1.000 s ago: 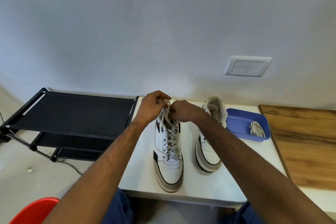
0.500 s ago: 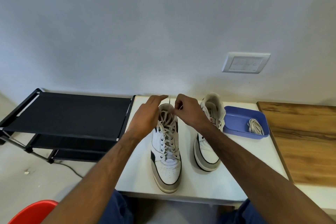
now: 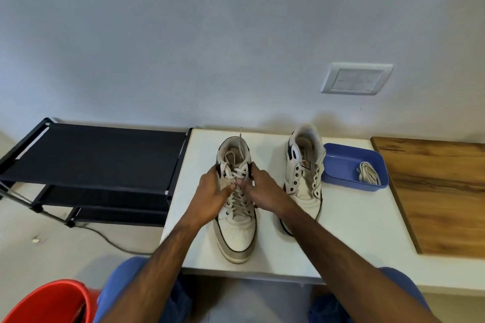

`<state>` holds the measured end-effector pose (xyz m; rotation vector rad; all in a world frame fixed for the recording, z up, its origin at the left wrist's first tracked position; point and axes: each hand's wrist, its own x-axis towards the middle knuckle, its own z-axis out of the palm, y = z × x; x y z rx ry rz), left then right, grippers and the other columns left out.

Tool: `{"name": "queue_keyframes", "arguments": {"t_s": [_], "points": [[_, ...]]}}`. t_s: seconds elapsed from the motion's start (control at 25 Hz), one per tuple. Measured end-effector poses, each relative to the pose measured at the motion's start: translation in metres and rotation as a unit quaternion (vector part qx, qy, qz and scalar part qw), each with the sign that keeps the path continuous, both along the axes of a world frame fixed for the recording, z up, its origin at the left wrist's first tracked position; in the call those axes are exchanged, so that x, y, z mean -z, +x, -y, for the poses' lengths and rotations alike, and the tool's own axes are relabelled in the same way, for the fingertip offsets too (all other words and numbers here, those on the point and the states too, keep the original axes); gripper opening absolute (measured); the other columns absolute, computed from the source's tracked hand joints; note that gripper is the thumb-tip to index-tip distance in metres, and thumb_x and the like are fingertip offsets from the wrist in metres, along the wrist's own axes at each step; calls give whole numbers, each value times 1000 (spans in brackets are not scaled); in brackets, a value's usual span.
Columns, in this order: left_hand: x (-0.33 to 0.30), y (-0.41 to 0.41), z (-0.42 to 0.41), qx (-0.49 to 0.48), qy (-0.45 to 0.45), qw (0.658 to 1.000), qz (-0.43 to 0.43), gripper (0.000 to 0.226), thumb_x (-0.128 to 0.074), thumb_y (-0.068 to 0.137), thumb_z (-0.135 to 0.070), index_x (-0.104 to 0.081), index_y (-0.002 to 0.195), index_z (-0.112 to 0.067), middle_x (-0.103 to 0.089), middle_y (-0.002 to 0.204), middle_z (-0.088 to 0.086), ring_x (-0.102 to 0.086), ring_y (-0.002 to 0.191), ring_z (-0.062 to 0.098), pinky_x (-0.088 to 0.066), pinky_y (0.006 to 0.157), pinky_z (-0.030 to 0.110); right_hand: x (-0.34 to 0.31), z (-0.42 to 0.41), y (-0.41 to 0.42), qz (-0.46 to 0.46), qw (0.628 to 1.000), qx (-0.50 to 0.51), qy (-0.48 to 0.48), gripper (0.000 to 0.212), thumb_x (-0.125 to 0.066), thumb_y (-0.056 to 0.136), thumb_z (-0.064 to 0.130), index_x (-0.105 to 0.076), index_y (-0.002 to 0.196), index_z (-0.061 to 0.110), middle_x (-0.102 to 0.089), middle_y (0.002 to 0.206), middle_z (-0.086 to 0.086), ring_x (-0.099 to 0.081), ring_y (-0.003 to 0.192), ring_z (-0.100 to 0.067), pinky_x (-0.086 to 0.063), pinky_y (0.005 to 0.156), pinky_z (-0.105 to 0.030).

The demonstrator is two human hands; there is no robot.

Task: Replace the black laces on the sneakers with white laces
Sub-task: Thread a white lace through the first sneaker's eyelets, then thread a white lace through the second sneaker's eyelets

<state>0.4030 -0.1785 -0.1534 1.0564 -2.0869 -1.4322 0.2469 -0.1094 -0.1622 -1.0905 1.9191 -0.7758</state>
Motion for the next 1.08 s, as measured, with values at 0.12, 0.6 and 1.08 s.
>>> {"name": "queue_keyframes", "arguments": {"t_s": [0.12, 0.6, 1.08], "points": [[13, -5, 26, -3, -36, 999, -9, 44, -62, 97, -21, -49, 139, -21, -65, 128, -9, -60, 120, 3, -50, 106, 39, -7, 25, 8, 15, 999, 24, -34, 44, -57, 100, 35, -44, 139, 18, -64, 129, -5, -62, 117, -23, -51, 97, -38], [12, -23, 37, -104, -260, 960, 33, 54, -58, 92, -7, -46, 144, -13, -40, 152, 7, -32, 141, 25, -28, 116, 42, -30, 14, -14, -79, 988, 70, -111, 37, -60, 99, 23, -55, 136, 17, -62, 120, -3, -63, 98, -15, -52, 92, -37], [-4, -127, -55, 122, 170, 975, 76, 80, -59, 102, -18, -5, 161, -15, -27, 163, 10, -38, 143, 24, -38, 111, 33, -6, -83, -101, -116, 953, 270, -69, 50, -63, 94, 39, -51, 141, 29, -54, 129, -4, -58, 117, -25, -51, 95, -44]]}}
